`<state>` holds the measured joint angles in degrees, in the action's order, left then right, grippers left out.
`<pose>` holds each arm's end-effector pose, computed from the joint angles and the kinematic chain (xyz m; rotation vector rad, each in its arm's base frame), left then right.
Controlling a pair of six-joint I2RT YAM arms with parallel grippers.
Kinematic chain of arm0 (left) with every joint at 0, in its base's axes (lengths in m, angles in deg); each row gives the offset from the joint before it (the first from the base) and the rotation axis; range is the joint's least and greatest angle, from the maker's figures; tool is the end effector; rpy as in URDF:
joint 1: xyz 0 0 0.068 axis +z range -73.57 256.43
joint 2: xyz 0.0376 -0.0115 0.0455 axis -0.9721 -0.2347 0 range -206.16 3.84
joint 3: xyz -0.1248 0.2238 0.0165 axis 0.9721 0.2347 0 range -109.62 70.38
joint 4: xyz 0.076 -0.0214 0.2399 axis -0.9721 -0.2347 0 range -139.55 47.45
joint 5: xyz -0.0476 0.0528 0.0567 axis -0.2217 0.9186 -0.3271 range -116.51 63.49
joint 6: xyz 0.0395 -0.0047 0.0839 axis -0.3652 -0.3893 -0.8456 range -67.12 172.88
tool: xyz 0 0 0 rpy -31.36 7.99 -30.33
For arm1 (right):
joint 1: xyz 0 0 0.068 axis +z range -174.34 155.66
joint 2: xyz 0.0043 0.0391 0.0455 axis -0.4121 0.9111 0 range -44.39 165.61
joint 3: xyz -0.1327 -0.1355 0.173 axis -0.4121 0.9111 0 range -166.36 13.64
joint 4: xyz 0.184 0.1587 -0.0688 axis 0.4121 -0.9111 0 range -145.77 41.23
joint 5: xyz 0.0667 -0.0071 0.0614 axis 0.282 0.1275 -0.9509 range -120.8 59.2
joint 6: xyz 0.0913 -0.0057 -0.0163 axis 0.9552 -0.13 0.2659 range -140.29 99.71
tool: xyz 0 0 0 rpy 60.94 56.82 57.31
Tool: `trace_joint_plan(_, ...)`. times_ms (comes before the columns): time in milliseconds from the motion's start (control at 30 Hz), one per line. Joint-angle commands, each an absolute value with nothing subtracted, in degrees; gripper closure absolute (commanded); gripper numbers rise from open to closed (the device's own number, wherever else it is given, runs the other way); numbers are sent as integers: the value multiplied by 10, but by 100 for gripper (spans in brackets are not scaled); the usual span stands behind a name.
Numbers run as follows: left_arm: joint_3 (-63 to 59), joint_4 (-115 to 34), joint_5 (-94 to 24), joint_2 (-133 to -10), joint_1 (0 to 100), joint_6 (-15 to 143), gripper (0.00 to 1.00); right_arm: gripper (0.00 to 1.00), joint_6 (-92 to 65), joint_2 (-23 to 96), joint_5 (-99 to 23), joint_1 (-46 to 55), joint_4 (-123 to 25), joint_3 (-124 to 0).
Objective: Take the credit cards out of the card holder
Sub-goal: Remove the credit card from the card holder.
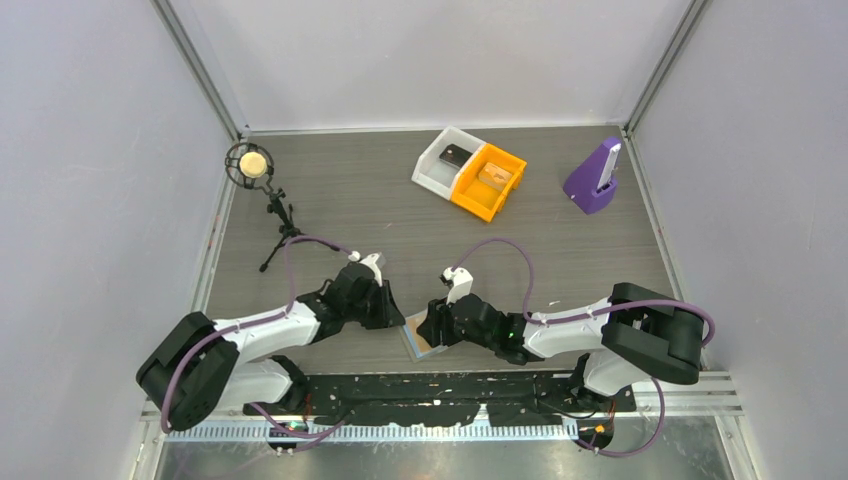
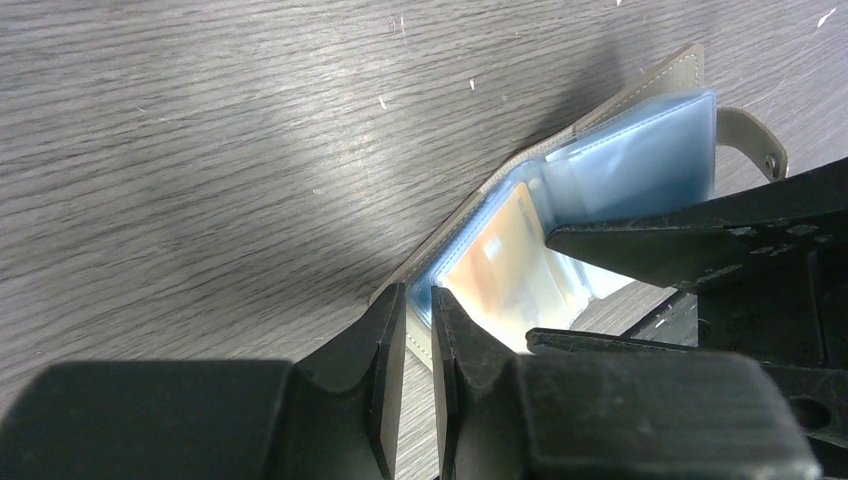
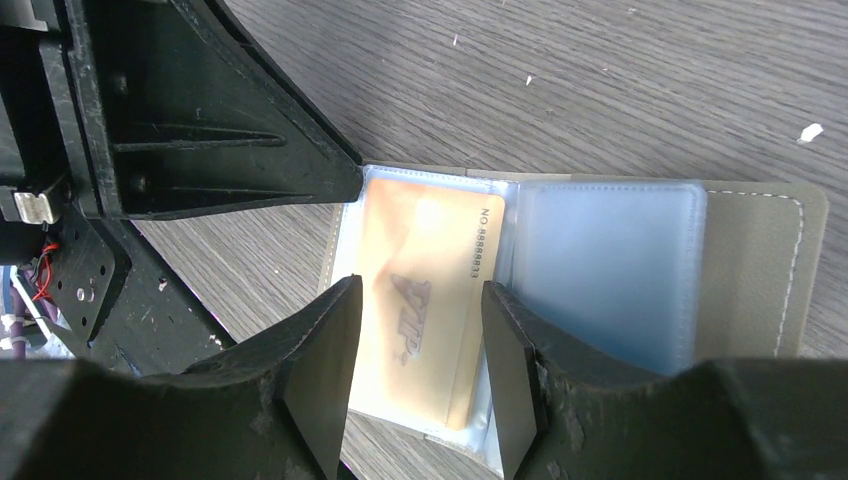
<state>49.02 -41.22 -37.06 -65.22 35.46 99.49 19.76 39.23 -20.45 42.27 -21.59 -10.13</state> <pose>0.1729 -0.1703 0.0978 -0.0316 2.5745 -0.8843 0.1307 0.2640 0.1015 -0.4111 2.2299 0.8707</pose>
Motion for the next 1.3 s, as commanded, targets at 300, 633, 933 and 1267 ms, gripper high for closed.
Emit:
trace_joint_plan(300, 508, -441, -340, -631, 346, 1048, 81, 40, 195, 388, -207, 425, -283, -107)
trace_joint_plan(633, 494, -449, -334, -673, 344, 1059, 84, 39, 194, 393, -197, 432, -299, -122)
trace_joint_plan(933, 506, -454, -315, -651, 340, 1078, 88, 39, 194, 380, -188, 432, -303, -116)
trace_joint_plan(1267, 489, -400, -349, -684, 325, 1083, 86, 37, 193, 390, -201, 433, -298, -123)
